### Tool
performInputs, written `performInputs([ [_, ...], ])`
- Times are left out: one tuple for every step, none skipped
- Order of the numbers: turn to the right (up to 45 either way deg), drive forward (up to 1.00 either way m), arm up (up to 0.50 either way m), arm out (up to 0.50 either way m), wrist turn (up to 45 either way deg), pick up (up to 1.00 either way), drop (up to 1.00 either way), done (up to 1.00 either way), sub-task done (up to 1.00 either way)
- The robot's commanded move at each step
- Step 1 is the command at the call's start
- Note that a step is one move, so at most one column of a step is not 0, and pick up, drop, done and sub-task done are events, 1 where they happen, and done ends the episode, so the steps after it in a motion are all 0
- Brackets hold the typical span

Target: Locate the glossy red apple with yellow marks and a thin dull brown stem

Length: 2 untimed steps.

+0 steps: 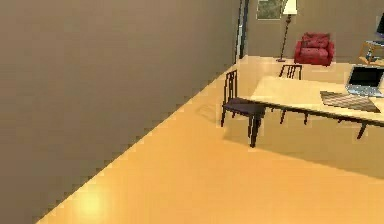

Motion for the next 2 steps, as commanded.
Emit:
performInputs([
  [0.0,1.0,0.0,0.0,0.0,0.0,0.0,0.0,0.0],
  [-3.0,0.0,0.0,0.0,0.0,0.0,0.0,0.0,0.0],
])
